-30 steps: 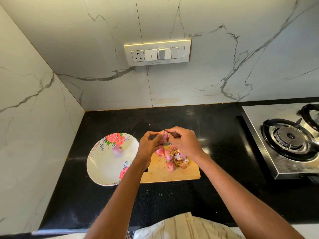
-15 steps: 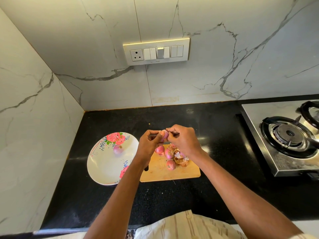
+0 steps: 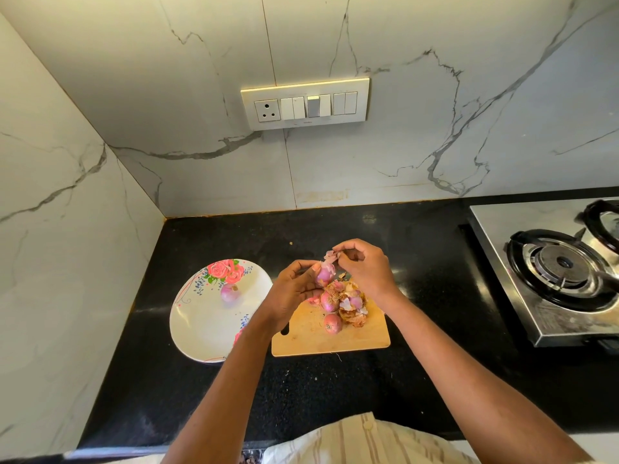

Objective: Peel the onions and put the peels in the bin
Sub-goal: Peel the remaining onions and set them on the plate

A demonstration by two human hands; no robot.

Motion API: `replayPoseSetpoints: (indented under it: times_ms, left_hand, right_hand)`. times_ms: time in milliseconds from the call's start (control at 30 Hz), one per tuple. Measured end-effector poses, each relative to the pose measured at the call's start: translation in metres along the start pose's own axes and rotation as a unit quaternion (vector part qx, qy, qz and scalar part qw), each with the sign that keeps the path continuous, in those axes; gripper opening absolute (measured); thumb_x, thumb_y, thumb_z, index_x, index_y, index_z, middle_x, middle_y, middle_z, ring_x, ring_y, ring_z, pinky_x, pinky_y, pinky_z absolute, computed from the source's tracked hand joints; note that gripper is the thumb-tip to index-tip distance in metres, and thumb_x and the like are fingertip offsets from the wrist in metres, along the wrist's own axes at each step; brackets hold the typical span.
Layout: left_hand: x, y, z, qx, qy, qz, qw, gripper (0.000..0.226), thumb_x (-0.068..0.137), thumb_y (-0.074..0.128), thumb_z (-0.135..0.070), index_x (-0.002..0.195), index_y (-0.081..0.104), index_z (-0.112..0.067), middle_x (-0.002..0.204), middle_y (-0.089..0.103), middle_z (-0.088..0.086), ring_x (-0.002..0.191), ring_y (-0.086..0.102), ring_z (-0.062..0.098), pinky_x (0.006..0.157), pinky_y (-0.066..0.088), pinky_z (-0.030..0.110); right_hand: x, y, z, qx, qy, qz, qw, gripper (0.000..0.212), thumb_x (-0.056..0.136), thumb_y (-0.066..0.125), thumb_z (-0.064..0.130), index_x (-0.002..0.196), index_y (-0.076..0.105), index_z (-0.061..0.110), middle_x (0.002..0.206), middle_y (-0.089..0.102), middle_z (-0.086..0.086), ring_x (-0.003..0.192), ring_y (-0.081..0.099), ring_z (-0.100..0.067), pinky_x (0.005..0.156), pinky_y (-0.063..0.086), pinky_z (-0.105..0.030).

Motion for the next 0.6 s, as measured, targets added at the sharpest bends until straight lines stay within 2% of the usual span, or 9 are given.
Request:
replayPoseSetpoints:
  times_ms: [133, 267, 367, 433, 500, 600]
  left_hand:
    - [-0.001, 0.003, 0.005, -0.016, -0.02, 0.01, 1.0, 0.022, 0.106, 0.05, -0.025, 0.121, 0.062, -0.013, 0.118, 0.071, 0.008, 0.107, 0.071, 0.024, 0.09, 0.058, 0.03]
    - [-0.001, 0.0, 0.006, -0.015, -0.027, 0.013, 0.999, 0.024, 0.107, 0.047, -0.023, 0.122, 0.061, -0.011, 0.119, 0.07, 0.01, 0.109, 0.068, 0.027, 0.094, 0.057, 0.034]
    - [-0.003, -0.003, 0.006, -0.025, -0.025, 0.011, 0.999, 0.025, 0.107, 0.043, -0.021, 0.119, 0.062, -0.01, 0.118, 0.068, 0.013, 0.108, 0.066, 0.028, 0.099, 0.054, 0.038]
    - [-0.003, -0.007, 0.007, -0.029, -0.02, -0.006, 0.999, 0.025, 0.107, 0.043, -0.021, 0.12, 0.061, -0.009, 0.119, 0.066, 0.014, 0.108, 0.065, 0.029, 0.097, 0.055, 0.037]
    - [-0.002, -0.014, 0.009, -0.043, -0.015, -0.032, 0.998, 0.027, 0.107, 0.044, -0.023, 0.126, 0.059, -0.009, 0.122, 0.066, 0.014, 0.11, 0.066, 0.03, 0.093, 0.057, 0.034]
    - [0.0, -0.016, 0.011, -0.051, -0.014, -0.057, 0.997, 0.029, 0.108, 0.045, -0.027, 0.128, 0.059, -0.013, 0.121, 0.068, 0.011, 0.11, 0.068, 0.028, 0.086, 0.058, 0.028]
  right_hand:
    - [0.001, 0.006, -0.009, 0.045, 0.048, 0.003, 0.998, 0.015, 0.094, 0.069, 0.015, 0.102, 0.078, 0.024, 0.101, 0.075, 0.011, 0.1, 0.069, -0.007, 0.089, 0.06, -0.033]
    - [0.0, 0.01, -0.009, 0.11, 0.105, -0.003, 0.988, 0.016, 0.096, 0.066, 0.011, 0.103, 0.077, 0.019, 0.103, 0.075, 0.004, 0.1, 0.07, -0.013, 0.087, 0.06, -0.029]
    - [0.0, 0.0, -0.015, 0.174, 0.158, -0.039, 0.971, 0.015, 0.095, 0.066, 0.006, 0.1, 0.076, 0.017, 0.097, 0.075, 0.0, 0.097, 0.072, -0.019, 0.08, 0.06, -0.024]
    - [0.003, -0.008, -0.023, 0.092, 0.139, -0.03, 0.986, 0.016, 0.095, 0.066, 0.007, 0.099, 0.076, 0.018, 0.094, 0.075, 0.002, 0.092, 0.073, -0.018, 0.08, 0.061, -0.028]
    - [0.005, -0.004, -0.029, -0.039, 0.109, 0.037, 0.993, 0.016, 0.098, 0.063, 0.014, 0.102, 0.076, 0.023, 0.093, 0.074, 0.009, 0.086, 0.073, -0.013, 0.082, 0.062, -0.034]
    - [-0.004, 0.012, -0.036, -0.164, 0.096, 0.15, 0.97, 0.023, 0.103, 0.056, 0.032, 0.112, 0.075, 0.022, 0.106, 0.074, 0.009, 0.099, 0.069, -0.014, 0.072, 0.05, -0.022]
Point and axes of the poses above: each hand's wrist, its own x-axis towards the middle knuckle, its own y-axis out of the palm, z = x × y, the point moved 4 cm from there along x, towards the middle knuckle
